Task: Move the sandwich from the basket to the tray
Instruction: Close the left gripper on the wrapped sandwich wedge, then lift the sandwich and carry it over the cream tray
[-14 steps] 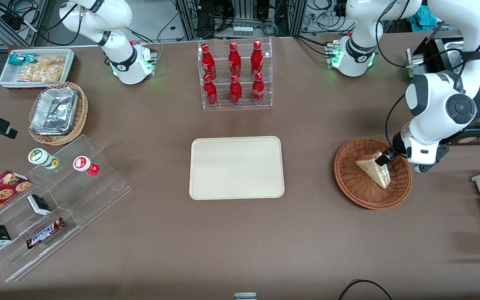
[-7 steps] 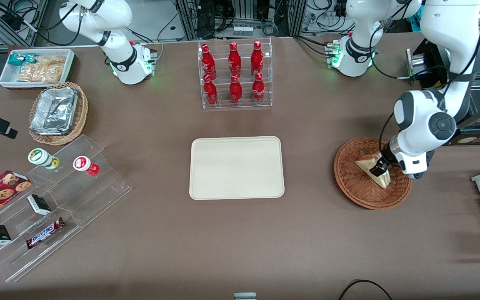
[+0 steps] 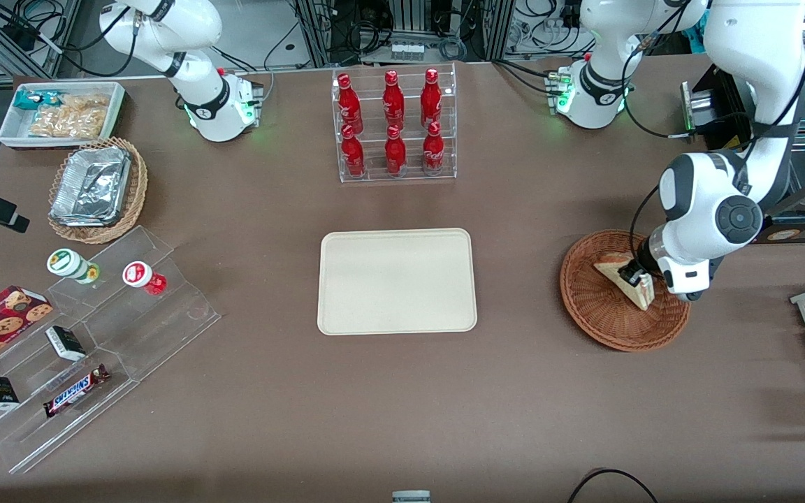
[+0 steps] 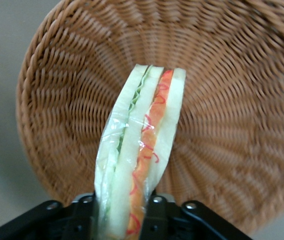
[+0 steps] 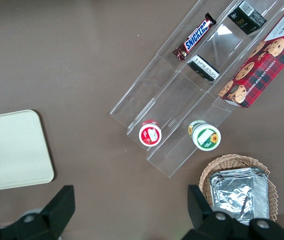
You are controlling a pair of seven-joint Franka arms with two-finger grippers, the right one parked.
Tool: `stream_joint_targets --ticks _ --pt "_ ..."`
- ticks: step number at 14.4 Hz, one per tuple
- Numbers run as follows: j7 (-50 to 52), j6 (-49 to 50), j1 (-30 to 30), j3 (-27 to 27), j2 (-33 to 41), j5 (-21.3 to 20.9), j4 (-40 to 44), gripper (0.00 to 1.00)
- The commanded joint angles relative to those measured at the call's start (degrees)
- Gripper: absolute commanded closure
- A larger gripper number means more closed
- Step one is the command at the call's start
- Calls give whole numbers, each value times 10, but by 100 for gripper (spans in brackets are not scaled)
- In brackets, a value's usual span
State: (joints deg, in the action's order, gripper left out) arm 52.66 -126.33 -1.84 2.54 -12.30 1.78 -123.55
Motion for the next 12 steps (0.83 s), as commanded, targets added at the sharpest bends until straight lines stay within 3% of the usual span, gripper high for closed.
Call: stream_joint_targets --ticks 1,5,8,12 --pt "-42 78 -39 0 12 -21 51 88" --pt "-237 134 -101 1 -32 -28 145 88" --pt "-181 151 -169 5 -96 -20 231 92" --pt "-111 149 -256 5 -180 38 335 93"
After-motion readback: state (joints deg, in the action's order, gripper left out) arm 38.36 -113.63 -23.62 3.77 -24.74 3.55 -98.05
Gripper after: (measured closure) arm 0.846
